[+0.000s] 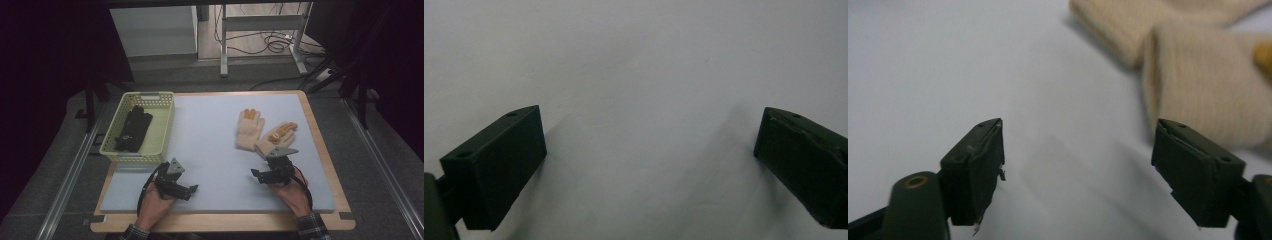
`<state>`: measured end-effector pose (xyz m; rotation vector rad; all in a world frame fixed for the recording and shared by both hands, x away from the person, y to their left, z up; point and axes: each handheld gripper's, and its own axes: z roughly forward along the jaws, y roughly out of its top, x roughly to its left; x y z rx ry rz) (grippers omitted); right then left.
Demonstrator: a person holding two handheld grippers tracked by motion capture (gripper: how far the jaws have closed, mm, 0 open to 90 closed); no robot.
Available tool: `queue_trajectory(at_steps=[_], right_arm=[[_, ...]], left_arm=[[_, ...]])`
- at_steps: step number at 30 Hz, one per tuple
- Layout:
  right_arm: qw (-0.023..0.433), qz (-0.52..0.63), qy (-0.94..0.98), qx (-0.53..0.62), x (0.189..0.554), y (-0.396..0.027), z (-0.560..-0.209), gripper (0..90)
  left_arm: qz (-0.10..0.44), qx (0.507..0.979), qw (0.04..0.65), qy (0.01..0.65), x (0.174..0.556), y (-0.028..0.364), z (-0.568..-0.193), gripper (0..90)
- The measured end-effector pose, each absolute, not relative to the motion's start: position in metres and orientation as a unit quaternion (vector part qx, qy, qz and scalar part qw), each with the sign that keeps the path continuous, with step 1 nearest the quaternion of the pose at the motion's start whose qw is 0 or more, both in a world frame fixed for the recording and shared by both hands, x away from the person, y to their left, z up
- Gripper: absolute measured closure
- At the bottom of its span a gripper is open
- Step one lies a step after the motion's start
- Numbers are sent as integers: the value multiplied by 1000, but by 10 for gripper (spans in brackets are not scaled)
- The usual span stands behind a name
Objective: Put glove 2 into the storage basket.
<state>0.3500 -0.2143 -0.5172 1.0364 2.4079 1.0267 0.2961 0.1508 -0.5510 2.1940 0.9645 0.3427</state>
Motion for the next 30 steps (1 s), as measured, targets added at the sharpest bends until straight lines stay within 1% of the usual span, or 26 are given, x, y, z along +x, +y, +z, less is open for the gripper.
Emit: queue_trajectory(at_steps=[3, 7, 11, 13, 18, 25, 30], right_arm=[[157, 369, 841, 362, 362, -209, -508, 276], [163, 371, 842, 357, 380, -202, -498, 340], [185, 368, 837, 359, 403, -198, -494, 405], [191, 366, 835, 363, 415, -196, -493, 412], [201, 356, 835, 369, 441, -189, -495, 404], [210, 348, 831, 379, 471, -180, -500, 277], [204, 342, 823, 406, 489, -176, -507, 236]], left_arm=[[132, 847, 353, 374, 296, 151, -551, 9], [133, 848, 353, 373, 296, 151, -551, 9], [133, 848, 353, 373, 296, 151, -551, 9], [133, 848, 353, 373, 296, 151, -551, 10], [133, 847, 355, 374, 296, 151, -551, 9], [133, 848, 353, 372, 296, 151, -551, 10], [133, 848, 353, 372, 296, 151, -551, 10]])
